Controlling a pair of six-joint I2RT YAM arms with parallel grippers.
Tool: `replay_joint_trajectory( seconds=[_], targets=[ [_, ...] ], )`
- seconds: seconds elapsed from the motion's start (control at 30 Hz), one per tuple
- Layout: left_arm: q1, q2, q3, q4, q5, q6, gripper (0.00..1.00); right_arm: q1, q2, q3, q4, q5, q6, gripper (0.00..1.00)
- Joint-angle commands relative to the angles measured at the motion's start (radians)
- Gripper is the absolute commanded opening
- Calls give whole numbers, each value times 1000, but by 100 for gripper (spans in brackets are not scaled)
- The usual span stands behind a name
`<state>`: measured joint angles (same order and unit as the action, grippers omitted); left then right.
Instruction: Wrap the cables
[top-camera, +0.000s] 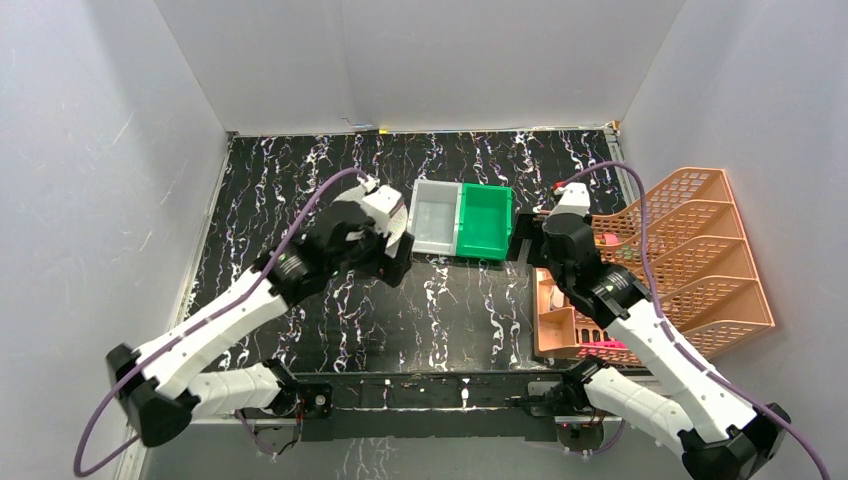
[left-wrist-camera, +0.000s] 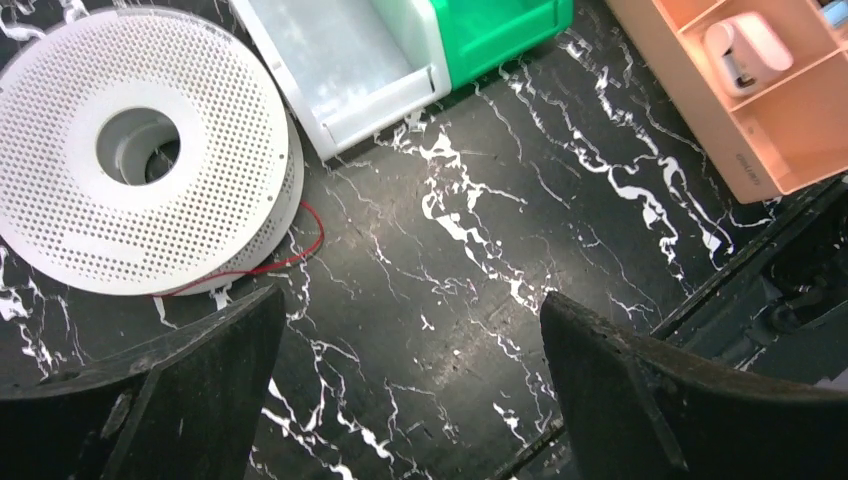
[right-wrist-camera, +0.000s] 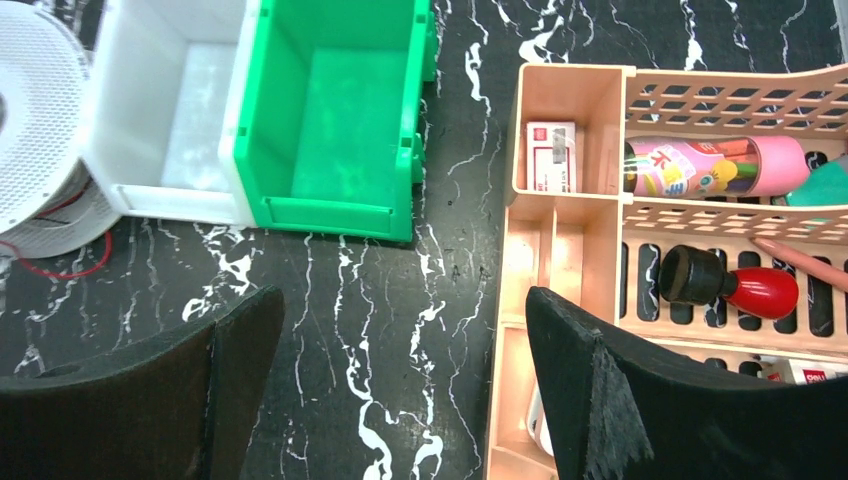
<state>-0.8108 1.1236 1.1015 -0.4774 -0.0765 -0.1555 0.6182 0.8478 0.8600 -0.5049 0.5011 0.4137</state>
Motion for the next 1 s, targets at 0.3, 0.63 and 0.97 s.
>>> replay_joint_trajectory(
  seconds=[0.3,0.63,0.97],
  targets=[
    [8,-497,-318,290,-108,12,98,3,-209,-76,181,-178,-84,98],
    [463,-318,-300,341,330,-144,98,3,-277,-79,180,-207,-92,98],
    [484,-445,-348,359,358,-61,98,2,-293,-87,186,-264,-88,98]
  ],
)
